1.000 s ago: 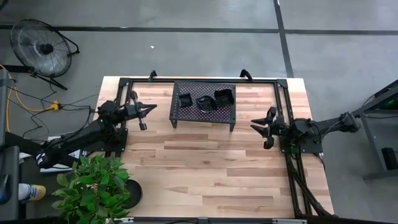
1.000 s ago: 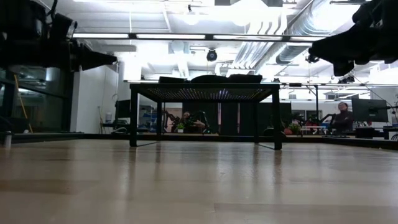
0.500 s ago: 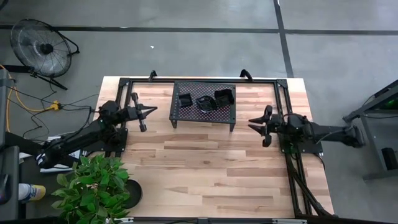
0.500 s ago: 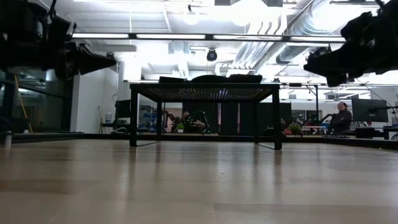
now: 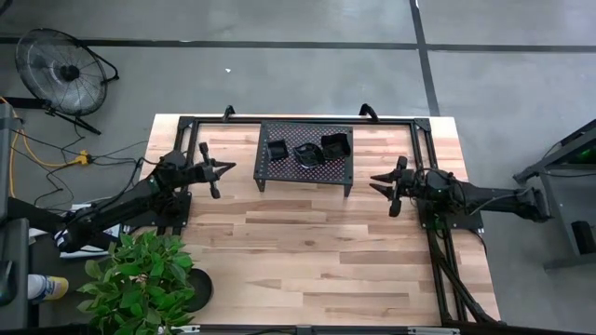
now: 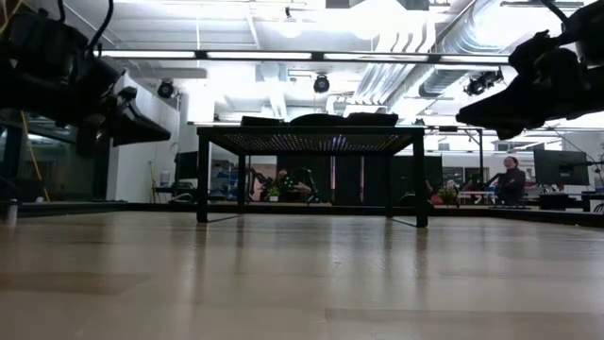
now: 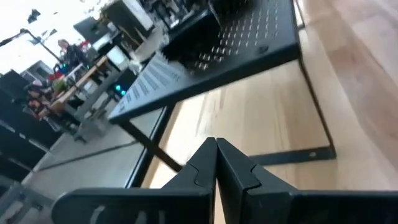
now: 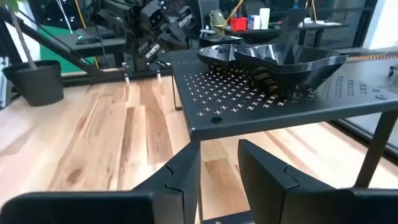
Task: Pick & Place Mini shaped plates
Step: Return to Home Position
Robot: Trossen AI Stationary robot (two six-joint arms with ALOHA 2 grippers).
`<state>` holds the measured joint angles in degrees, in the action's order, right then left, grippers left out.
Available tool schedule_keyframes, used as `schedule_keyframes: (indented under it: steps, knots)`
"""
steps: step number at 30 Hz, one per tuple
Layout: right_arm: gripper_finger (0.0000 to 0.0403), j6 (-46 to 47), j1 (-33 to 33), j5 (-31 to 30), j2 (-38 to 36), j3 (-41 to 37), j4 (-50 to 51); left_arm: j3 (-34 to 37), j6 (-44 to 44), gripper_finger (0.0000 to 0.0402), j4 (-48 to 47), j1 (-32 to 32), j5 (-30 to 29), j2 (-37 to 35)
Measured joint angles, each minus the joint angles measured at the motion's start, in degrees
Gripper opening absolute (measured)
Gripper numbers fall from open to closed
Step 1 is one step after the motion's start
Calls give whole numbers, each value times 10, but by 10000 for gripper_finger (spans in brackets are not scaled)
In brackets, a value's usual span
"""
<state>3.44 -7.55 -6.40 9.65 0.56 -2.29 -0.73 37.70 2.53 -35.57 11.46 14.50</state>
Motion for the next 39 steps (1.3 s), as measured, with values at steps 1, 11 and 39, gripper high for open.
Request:
schedule_keyframes:
  steps: [1,11,39]
  knots:
    - [103,8,0,0,0,0,-1,0,1,0,4,0,5,0]
    - [103,21,0,5,0,0,-4,0,-34,0,92,0,161,0]
    - [103,21,0,5,0,0,-5,0,-35,1,91,0,171,0]
